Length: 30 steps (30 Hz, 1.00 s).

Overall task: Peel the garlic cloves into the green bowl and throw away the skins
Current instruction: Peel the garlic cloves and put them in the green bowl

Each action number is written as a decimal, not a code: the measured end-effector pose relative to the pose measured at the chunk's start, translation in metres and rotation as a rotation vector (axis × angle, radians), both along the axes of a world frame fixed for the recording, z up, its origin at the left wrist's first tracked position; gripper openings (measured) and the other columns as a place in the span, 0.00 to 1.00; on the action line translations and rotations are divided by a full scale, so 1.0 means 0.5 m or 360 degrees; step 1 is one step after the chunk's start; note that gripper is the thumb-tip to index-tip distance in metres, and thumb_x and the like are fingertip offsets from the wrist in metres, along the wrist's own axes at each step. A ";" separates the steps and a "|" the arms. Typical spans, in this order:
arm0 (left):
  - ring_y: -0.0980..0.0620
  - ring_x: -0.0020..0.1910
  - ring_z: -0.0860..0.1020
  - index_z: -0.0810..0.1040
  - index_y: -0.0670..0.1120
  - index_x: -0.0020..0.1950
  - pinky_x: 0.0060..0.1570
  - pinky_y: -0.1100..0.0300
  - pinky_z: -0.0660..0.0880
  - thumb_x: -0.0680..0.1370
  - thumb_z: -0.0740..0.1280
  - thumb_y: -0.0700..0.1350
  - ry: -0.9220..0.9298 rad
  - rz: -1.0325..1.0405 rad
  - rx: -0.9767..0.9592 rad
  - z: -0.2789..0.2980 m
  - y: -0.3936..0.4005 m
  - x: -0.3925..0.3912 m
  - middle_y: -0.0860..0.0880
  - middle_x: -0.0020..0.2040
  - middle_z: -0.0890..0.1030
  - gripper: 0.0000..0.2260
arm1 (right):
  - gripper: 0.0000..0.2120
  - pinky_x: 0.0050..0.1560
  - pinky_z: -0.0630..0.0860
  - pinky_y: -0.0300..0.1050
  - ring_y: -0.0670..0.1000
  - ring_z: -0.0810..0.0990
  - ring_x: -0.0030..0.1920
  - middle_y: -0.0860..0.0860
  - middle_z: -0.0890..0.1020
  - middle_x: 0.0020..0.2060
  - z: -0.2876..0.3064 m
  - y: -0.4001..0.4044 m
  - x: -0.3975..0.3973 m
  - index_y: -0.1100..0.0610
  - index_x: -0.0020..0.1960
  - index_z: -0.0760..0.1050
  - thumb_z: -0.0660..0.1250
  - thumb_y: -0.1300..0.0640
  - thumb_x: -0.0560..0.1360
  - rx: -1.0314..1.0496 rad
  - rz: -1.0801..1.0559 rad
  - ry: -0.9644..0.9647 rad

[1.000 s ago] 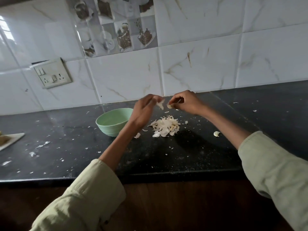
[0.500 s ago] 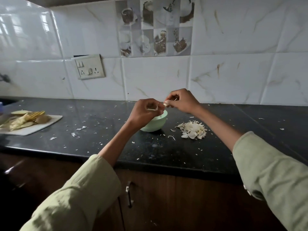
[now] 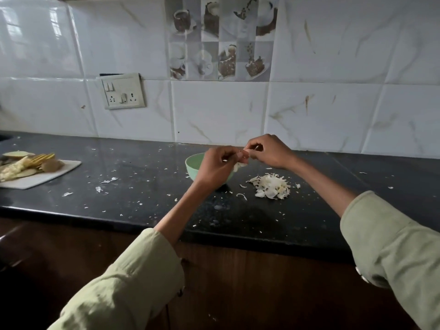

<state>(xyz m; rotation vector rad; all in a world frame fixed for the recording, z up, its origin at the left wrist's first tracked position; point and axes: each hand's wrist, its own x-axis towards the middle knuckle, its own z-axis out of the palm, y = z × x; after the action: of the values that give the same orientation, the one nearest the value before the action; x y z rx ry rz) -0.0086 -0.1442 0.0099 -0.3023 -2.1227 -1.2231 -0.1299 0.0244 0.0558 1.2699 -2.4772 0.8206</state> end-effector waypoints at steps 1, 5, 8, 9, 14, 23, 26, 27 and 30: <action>0.58 0.51 0.86 0.87 0.45 0.58 0.59 0.57 0.80 0.84 0.67 0.43 -0.0022 0.0007 -0.0062 -0.005 0.012 -0.009 0.53 0.47 0.89 0.09 | 0.06 0.39 0.70 0.29 0.33 0.79 0.35 0.40 0.83 0.37 -0.001 0.017 -0.003 0.54 0.48 0.86 0.71 0.53 0.80 -0.0003 -0.0008 -0.0018; 0.57 0.48 0.85 0.87 0.49 0.55 0.54 0.55 0.81 0.86 0.64 0.45 -0.0146 -0.0015 -0.0237 -0.027 0.089 -0.079 0.54 0.47 0.88 0.11 | 0.05 0.42 0.79 0.34 0.40 0.84 0.38 0.46 0.87 0.39 0.007 0.143 -0.025 0.54 0.50 0.86 0.72 0.53 0.80 0.0100 -0.0049 -0.0198; 0.70 0.39 0.80 0.89 0.48 0.48 0.44 0.66 0.75 0.86 0.64 0.48 -0.0181 0.0000 -0.0309 -0.032 0.125 -0.127 0.58 0.39 0.85 0.14 | 0.07 0.44 0.81 0.37 0.46 0.87 0.43 0.50 0.88 0.43 0.022 0.263 -0.038 0.56 0.54 0.85 0.74 0.55 0.78 0.0443 -0.0114 -0.0520; 0.71 0.40 0.80 0.89 0.49 0.46 0.45 0.68 0.75 0.85 0.67 0.47 -0.0206 -0.0034 -0.0318 -0.032 0.132 -0.144 0.59 0.39 0.85 0.13 | 0.08 0.44 0.81 0.38 0.47 0.87 0.44 0.50 0.88 0.44 0.024 0.299 -0.039 0.56 0.55 0.85 0.75 0.54 0.78 0.0528 -0.0156 -0.0614; 0.57 0.52 0.86 0.89 0.49 0.46 0.63 0.52 0.80 0.76 0.75 0.41 -0.0396 -0.0320 -0.0397 -0.048 0.135 -0.227 0.54 0.48 0.89 0.04 | 0.16 0.44 0.82 0.42 0.50 0.86 0.46 0.52 0.85 0.47 -0.010 0.408 -0.023 0.56 0.57 0.82 0.79 0.53 0.73 0.0752 -0.0415 -0.0861; 0.55 0.65 0.79 0.82 0.51 0.67 0.66 0.50 0.76 0.84 0.63 0.60 -0.0496 -0.0276 -0.0187 -0.057 0.126 -0.233 0.52 0.66 0.83 0.19 | 0.10 0.45 0.84 0.43 0.53 0.87 0.45 0.57 0.87 0.45 -0.027 0.368 -0.057 0.62 0.52 0.83 0.78 0.66 0.72 0.0696 -0.0149 -0.0949; 0.49 0.72 0.74 0.79 0.48 0.72 0.71 0.50 0.70 0.86 0.54 0.63 -0.0563 -0.0179 -0.0032 -0.066 0.129 -0.249 0.47 0.74 0.77 0.26 | 0.10 0.45 0.84 0.42 0.50 0.87 0.42 0.54 0.88 0.45 -0.018 0.304 -0.086 0.62 0.54 0.83 0.78 0.62 0.74 0.0323 -0.0085 -0.0699; 0.49 0.71 0.74 0.80 0.47 0.71 0.68 0.53 0.69 0.87 0.51 0.63 -0.0577 -0.0114 0.0014 -0.071 0.127 -0.257 0.46 0.73 0.77 0.28 | 0.11 0.46 0.84 0.42 0.50 0.87 0.42 0.56 0.88 0.45 -0.022 0.279 -0.100 0.63 0.54 0.82 0.78 0.61 0.74 0.0144 -0.0084 -0.0666; 0.47 0.67 0.76 0.80 0.45 0.69 0.62 0.54 0.68 0.86 0.47 0.65 -0.0637 0.0002 0.0128 -0.084 0.111 -0.276 0.42 0.70 0.79 0.32 | 0.13 0.46 0.84 0.44 0.52 0.87 0.44 0.57 0.87 0.45 -0.058 0.215 -0.156 0.65 0.54 0.81 0.79 0.60 0.74 -0.0260 -0.0202 -0.0613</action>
<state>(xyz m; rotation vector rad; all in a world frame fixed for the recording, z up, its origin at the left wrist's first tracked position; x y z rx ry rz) -0.1463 -0.0886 -0.0321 -0.0184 -2.3960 -1.4605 -0.2077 0.1319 0.0270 0.9610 -2.6727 1.3073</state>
